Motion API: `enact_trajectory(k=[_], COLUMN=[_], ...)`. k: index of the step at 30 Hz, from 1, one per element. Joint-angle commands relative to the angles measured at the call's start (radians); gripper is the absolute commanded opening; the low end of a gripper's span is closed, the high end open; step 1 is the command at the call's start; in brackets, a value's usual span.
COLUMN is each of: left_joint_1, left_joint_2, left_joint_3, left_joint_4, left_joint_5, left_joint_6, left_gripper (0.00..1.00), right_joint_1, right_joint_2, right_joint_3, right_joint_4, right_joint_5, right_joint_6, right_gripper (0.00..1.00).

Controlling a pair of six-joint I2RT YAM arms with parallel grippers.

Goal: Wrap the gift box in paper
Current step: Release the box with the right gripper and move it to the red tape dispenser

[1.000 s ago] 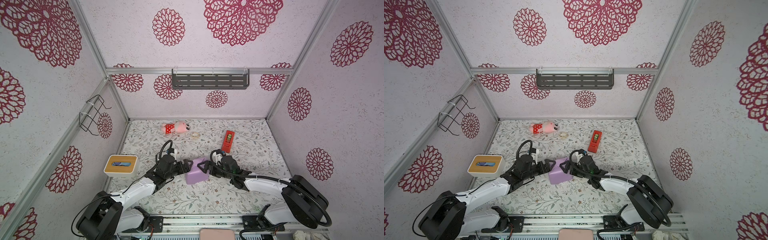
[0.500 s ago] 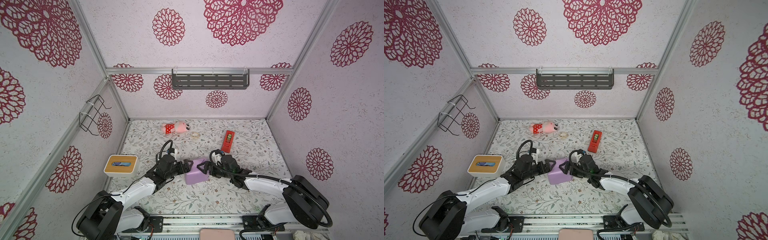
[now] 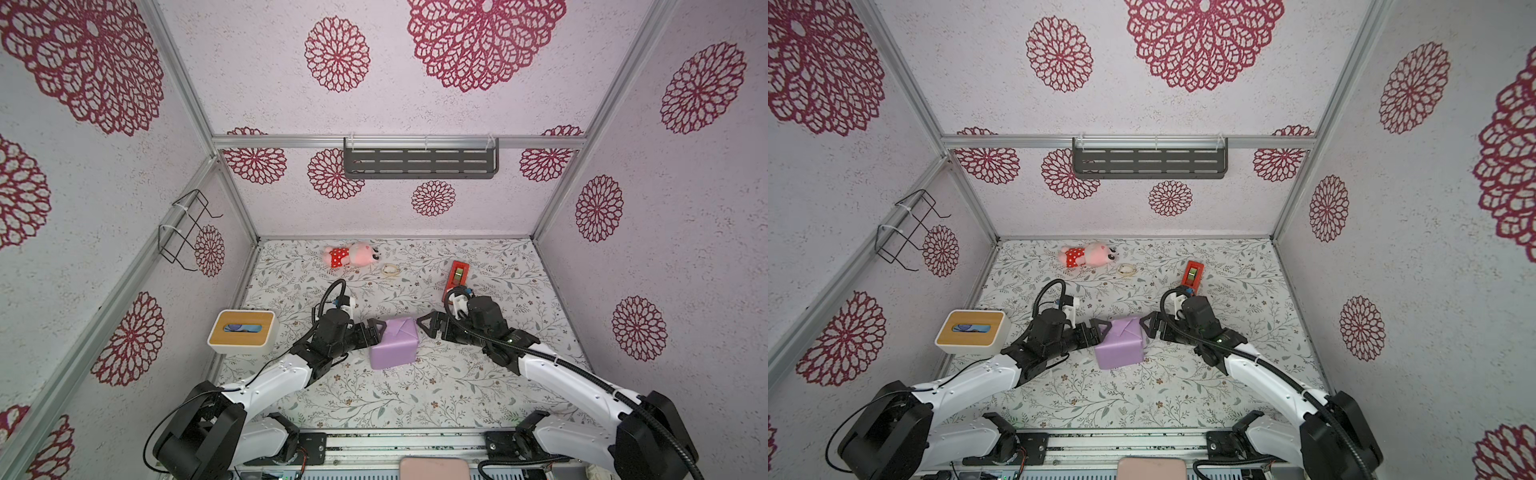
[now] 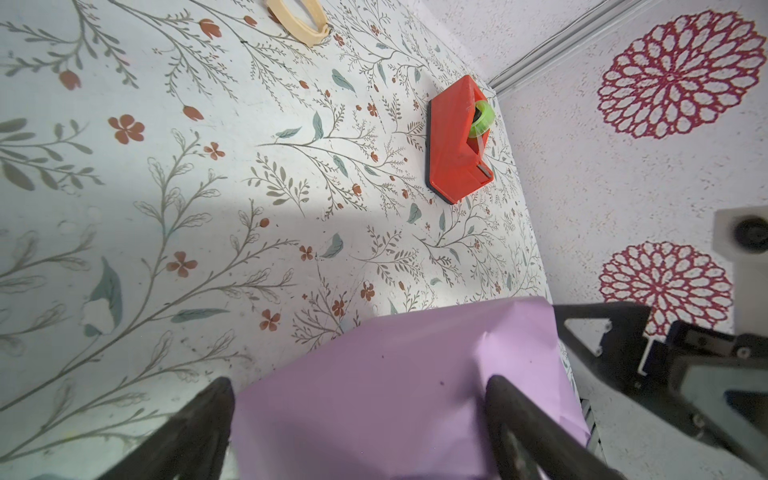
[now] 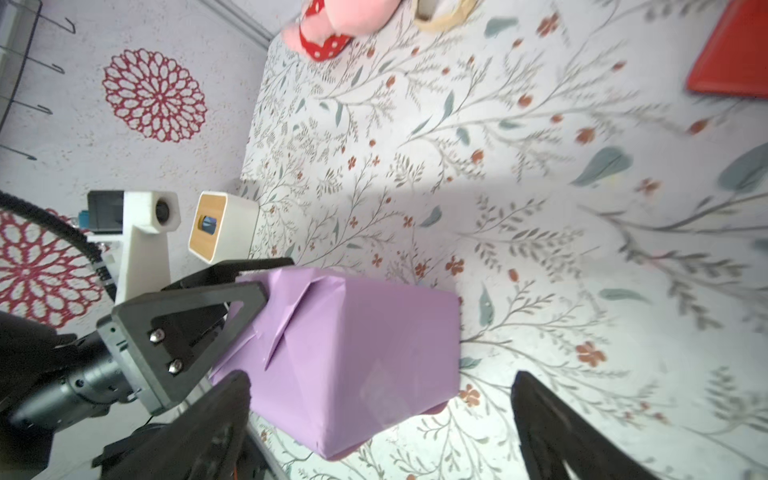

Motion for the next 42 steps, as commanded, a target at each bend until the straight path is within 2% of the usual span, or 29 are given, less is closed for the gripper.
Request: enact_trajectory(k=[1, 7, 14, 17, 24, 31, 42], left_joint_1=[0.002, 0.002, 0.003, 0.003, 0.003, 0.003, 0.003], left_joint_2=[0.016, 0.018, 0.016, 0.012, 0.011, 0.013, 0.008], left_joint_3=[-0.014, -0.008, 0.003, 0.004, 0.015, 0.023, 0.021], left_joint_4=[-0.160, -0.177, -0.213, -0.217, -0.225, -0.228, -0.226], left_joint_5=[0.007, 0.008, 0.009, 0.007, 0.006, 0.007, 0.004], left_joint_6=[0.045, 0.053, 0.059, 0.060, 0.065, 0.062, 0.062], left_gripper=[0.95, 0.95, 0.95, 0.95, 0.95, 0.95, 0.95], right_joint_1=[-0.065, -0.211, -0.359, -0.412, -0.460, -0.484, -0.495], right_joint_2=[-0.014, 0.114, 0.293, 0.369, 0.527, 0.642, 0.737], right_joint_3=[0.056, 0.143, 0.252, 0.288, 0.361, 0.410, 0.419], right_joint_4=[-0.095, -0.017, 0.029, 0.051, 0.101, 0.144, 0.199], right_joint_5=[0.059, -0.062, -0.094, -0.129, -0.199, -0.256, -0.309], right_joint_6=[-0.075, -0.042, -0.047, -0.046, -0.028, -0.016, 0.034], right_gripper=[0.98, 0.90, 0.84, 0.78, 0.65, 0.57, 0.46])
